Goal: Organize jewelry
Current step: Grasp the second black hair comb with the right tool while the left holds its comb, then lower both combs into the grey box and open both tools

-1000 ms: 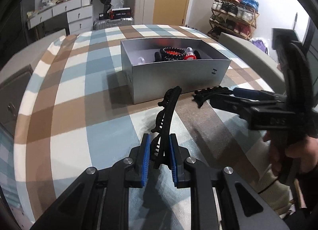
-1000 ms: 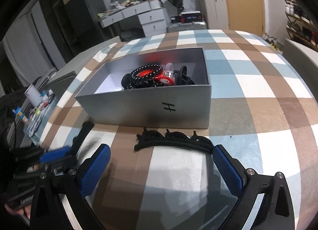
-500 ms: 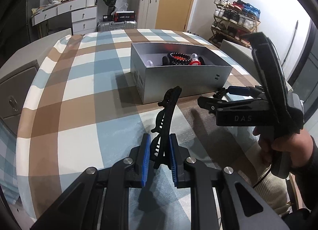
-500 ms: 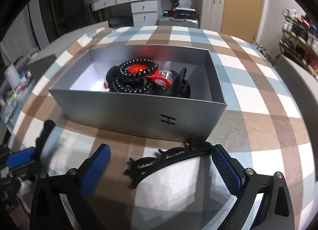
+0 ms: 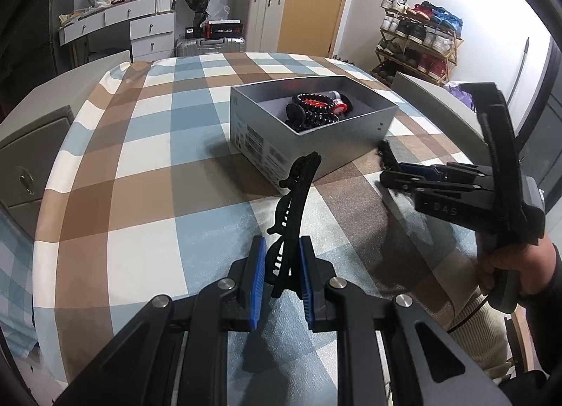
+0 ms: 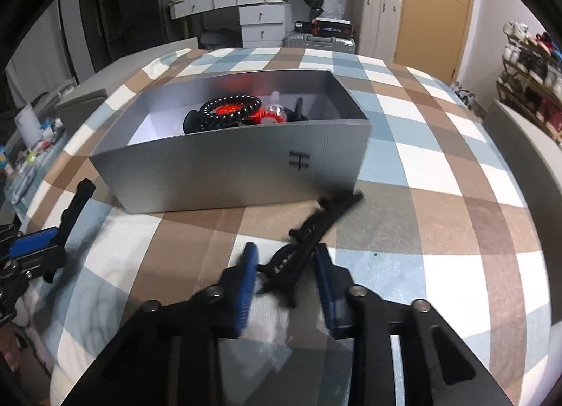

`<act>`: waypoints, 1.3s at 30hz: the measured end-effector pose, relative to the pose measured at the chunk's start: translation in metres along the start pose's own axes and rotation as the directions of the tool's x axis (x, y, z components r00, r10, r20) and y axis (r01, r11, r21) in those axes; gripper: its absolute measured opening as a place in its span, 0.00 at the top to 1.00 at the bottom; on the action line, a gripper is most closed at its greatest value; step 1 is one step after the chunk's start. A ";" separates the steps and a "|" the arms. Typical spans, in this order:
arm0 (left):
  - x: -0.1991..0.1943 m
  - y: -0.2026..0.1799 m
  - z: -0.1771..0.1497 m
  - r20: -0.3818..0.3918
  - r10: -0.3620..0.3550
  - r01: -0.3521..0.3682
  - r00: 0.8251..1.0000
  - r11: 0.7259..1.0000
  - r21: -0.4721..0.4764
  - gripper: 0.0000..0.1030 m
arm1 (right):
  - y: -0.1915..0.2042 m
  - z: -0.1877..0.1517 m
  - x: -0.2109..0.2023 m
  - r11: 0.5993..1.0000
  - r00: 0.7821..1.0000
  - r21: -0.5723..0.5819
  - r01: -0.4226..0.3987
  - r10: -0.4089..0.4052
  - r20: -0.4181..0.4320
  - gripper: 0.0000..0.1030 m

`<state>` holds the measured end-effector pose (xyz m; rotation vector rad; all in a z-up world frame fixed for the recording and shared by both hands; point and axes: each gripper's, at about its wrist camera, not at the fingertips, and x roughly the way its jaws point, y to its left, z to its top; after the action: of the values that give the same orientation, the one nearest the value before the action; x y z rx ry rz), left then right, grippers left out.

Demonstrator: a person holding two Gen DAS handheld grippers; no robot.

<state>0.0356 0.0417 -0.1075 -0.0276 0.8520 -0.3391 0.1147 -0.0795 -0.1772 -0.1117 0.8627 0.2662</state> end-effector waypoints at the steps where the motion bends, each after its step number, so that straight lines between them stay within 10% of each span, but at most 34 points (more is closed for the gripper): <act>1: -0.001 0.000 0.000 0.001 0.001 -0.001 1.000 1.000 0.000 0.87 | -0.004 -0.001 -0.002 1.000 1.000 0.014 -0.021 0.021 0.004 0.75; 13: -0.008 -0.006 0.010 0.013 0.013 -0.013 1.000 1.000 -0.002 0.87 | -0.024 -0.015 -0.042 0.983 0.981 0.084 -0.161 0.150 0.126 0.77; 24: -0.019 -0.013 0.050 0.078 0.010 -0.011 0.997 1.000 0.012 0.87 | -0.031 0.018 -0.090 0.943 0.913 0.047 -0.329 0.306 0.269 0.76; 39: 0.015 -0.029 0.108 0.112 -0.032 0.027 0.993 0.998 0.052 0.87 | -0.040 0.069 -0.057 0.900 0.858 0.015 -0.436 0.411 0.306 0.76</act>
<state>0.1165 -0.0022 -0.0428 -0.0126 0.7315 -0.3830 0.1414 -0.1143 -0.0894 0.1995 0.5881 0.6457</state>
